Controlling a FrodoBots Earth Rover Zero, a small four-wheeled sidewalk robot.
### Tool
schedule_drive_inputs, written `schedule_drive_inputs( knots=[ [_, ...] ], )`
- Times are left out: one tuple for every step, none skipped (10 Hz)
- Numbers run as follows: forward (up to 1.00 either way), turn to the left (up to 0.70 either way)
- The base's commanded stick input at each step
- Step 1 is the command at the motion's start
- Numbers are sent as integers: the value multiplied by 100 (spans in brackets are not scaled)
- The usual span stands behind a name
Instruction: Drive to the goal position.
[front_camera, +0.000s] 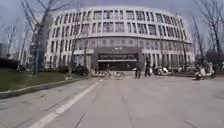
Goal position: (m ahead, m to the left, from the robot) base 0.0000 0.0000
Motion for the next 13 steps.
schedule_drive_inputs(
  knots=[
    [85, 0],
    [85, 0],
    [85, 0],
    [85, 0],
    [85, 0],
    [85, 0],
    [85, 0],
    [85, 0],
    [85, 0],
    [85, 0],
    [85, 0],
    [85, 0],
    [85, 0]
  ],
)
